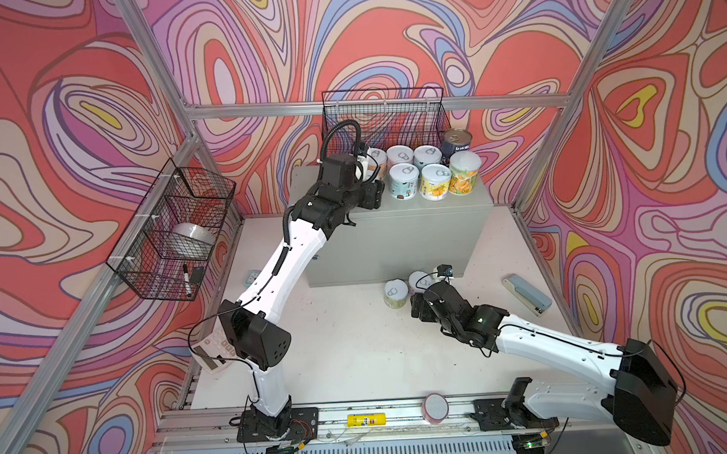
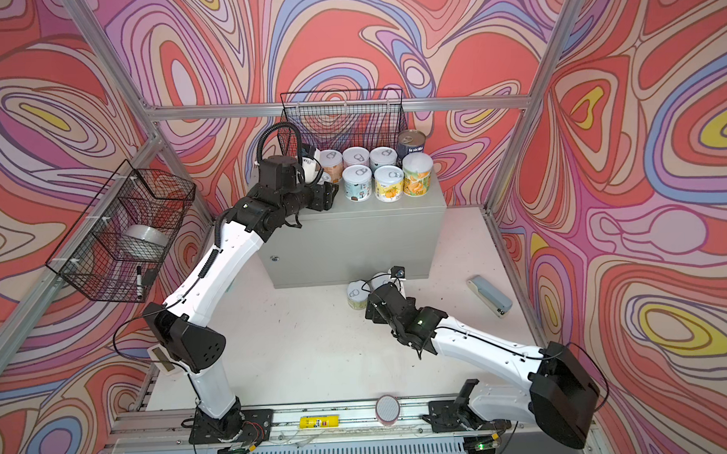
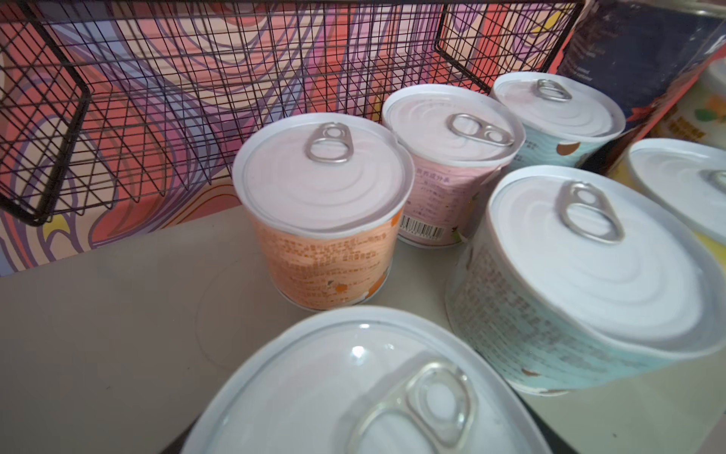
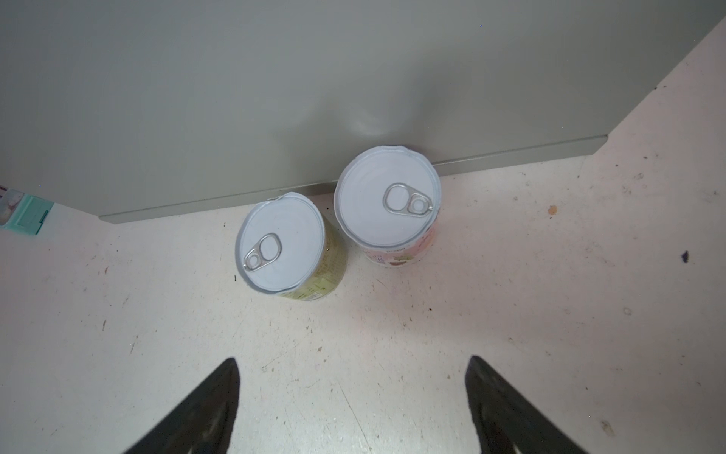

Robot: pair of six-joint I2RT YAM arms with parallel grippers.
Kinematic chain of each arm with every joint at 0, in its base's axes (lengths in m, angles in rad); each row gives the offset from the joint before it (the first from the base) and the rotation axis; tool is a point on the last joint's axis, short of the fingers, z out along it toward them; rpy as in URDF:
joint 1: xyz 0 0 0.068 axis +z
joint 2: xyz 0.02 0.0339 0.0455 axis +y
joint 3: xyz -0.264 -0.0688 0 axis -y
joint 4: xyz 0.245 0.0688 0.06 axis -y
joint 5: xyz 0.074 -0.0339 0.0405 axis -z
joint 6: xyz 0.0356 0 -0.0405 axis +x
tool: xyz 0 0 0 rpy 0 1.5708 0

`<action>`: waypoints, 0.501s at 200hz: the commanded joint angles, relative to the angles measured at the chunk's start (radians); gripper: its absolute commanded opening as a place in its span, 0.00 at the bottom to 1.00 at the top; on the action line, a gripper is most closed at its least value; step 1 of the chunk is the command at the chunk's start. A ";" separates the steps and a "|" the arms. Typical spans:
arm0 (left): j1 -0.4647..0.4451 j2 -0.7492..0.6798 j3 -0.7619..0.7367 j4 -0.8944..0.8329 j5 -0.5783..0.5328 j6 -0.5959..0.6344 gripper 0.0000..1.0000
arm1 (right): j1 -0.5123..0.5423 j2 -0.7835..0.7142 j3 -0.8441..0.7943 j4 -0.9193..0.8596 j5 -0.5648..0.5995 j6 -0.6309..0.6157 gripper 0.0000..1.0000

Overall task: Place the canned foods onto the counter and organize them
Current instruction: 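Lift the yellow can with the left gripper up onto the cabinet top, then lower the yellow can in front of the cans on the cabinet top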

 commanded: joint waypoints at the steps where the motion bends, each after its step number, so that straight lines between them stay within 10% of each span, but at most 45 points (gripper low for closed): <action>1: 0.008 -0.011 -0.012 0.075 -0.012 -0.002 0.69 | -0.005 0.012 0.029 -0.002 0.009 -0.015 0.93; 39: 0.008 -0.013 -0.008 0.086 -0.014 0.023 0.99 | -0.005 0.027 0.039 -0.003 0.009 -0.018 0.93; 100: 0.008 -0.094 -0.036 0.113 -0.028 0.050 1.00 | -0.004 0.039 0.058 -0.008 0.004 -0.021 0.92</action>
